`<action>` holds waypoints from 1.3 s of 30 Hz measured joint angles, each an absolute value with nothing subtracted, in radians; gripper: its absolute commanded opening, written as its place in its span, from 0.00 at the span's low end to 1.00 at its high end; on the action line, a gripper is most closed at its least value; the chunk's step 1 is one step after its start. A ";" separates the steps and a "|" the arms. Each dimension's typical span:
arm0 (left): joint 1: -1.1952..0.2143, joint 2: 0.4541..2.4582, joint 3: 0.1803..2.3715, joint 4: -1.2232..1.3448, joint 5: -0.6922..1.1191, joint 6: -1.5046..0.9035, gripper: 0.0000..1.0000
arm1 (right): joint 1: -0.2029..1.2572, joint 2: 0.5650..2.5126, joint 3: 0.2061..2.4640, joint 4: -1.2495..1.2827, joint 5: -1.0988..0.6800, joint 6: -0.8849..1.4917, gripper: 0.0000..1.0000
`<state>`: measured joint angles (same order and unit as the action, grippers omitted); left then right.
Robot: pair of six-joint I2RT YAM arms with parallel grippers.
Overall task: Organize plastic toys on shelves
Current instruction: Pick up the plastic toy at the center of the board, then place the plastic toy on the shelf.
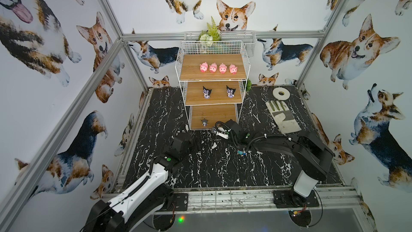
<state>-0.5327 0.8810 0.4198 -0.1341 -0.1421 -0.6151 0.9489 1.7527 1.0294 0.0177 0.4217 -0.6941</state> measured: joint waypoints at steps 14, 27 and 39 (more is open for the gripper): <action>-0.521 0.825 0.321 -0.119 -0.188 -0.628 0.99 | 0.940 2.001 1.317 -0.012 0.428 -0.987 0.31; -0.521 0.828 0.294 -0.041 -0.159 -0.613 1.00 | 0.915 2.089 1.424 -0.043 0.390 -1.042 0.31; -0.521 0.838 0.293 -0.022 -0.139 -0.609 1.00 | 0.902 2.117 1.433 -0.025 0.380 -1.023 0.32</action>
<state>-0.5213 0.8375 0.2932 -0.0216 -0.1390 -0.6094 0.9016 2.1170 1.4334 -0.0246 0.3801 -1.0233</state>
